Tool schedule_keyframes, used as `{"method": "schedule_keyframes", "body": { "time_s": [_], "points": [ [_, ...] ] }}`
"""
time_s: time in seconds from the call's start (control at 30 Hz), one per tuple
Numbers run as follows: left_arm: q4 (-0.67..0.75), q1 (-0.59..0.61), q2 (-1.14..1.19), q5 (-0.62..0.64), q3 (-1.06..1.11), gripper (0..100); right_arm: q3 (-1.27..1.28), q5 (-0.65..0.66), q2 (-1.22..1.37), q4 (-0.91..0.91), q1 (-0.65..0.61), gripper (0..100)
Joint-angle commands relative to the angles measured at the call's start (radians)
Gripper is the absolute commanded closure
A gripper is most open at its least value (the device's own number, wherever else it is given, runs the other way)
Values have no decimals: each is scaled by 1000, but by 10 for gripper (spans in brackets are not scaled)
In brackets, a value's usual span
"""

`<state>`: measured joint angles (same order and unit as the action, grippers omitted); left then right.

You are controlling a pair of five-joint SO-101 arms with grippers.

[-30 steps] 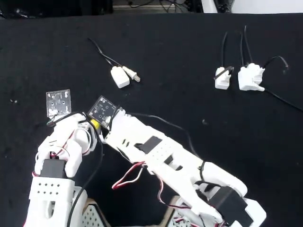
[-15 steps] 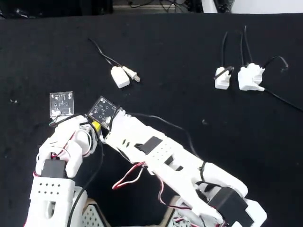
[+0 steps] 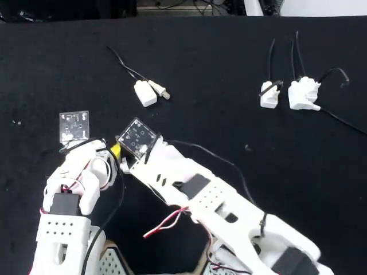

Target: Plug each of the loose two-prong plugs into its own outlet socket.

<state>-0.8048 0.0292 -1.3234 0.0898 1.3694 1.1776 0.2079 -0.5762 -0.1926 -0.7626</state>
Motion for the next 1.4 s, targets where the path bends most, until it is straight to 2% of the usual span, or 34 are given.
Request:
{"method": "schedule_keyframes", "body": {
  "time_s": [0.0, 0.17, 0.33, 0.43, 0.53, 0.7, 1.07, 1.2, 1.37],
  "points": [
    [6, -8, -9, -6, -10, 790, -10, -8, -51, -2, -15, 988],
    [5, -8, -9, -6, -10, 790, -7, -5, -51, -2, -3, 988],
    [3, 33, -11, -5, -10, 790, -10, 55, -53, -83, 95, 988],
    [6, 102, -11, 3, -19, 791, -71, 97, -53, -224, 149, 988],
    [6, 140, -11, 38, -19, 791, -165, 175, -51, -440, 199, 988],
    [6, 153, -11, 49, -19, 790, -243, 287, -51, -694, 255, 988],
    [2, 159, -11, 46, -18, 791, -122, 295, -51, -585, 212, 964],
    [5, 159, -11, 49, -19, 791, -240, 178, -4, -580, 213, 836],
    [5, 159, -11, 46, -16, 791, -478, 112, 249, -580, 213, 875]
  ]
}}
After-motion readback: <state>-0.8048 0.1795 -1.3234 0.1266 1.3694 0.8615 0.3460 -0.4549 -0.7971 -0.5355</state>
